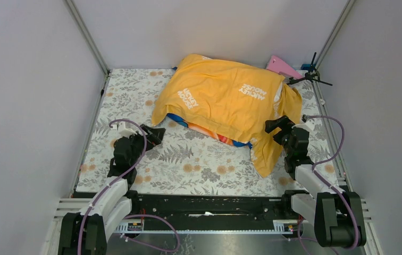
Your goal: Remove the pillowcase from the pillow
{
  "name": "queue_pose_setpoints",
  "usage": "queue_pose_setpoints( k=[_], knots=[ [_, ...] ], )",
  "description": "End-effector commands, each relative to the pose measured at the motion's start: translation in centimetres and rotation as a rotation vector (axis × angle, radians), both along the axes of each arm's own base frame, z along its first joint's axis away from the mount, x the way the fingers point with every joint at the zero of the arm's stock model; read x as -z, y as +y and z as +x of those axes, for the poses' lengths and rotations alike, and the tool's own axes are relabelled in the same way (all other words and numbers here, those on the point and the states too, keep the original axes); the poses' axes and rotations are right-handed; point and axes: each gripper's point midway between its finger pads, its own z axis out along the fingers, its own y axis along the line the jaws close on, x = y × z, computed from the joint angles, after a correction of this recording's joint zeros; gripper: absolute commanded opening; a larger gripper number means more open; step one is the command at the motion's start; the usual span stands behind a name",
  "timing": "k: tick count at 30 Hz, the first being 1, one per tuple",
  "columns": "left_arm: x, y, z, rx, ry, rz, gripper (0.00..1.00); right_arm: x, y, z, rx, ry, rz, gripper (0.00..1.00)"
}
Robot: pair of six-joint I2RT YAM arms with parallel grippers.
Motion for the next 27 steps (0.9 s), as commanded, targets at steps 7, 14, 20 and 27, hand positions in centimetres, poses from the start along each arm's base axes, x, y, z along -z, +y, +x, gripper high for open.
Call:
queue_pose_setpoints(
  k=[7, 14, 20, 27],
  knots=[
    [-1.3, -0.4, 0.3, 0.013, -0.044, -0.033, 0.99, -0.7, -0.5, -0.3, 0.023, -0.036, -0.025, 1.00],
    [-2.2, -1.3, -0.1, 0.078, -0.092, -0.018, 0.99, -1.3, 2.6, 0.3, -0.155, -0.049, 0.012, 1.00],
    [-3.0, -3.0, -0.7, 0.183, -0.150, -0.036, 0.99, -0.5, 6.2, 1.1, -0.345, -0.005, 0.070, 0.89],
    [-3.0, -3.5, -0.6, 0.214, -0.148, -0.043, 0.99, 0.4, 13.3, 0.8, -0.588, 0.048, -0.020, 0.86]
  ],
)
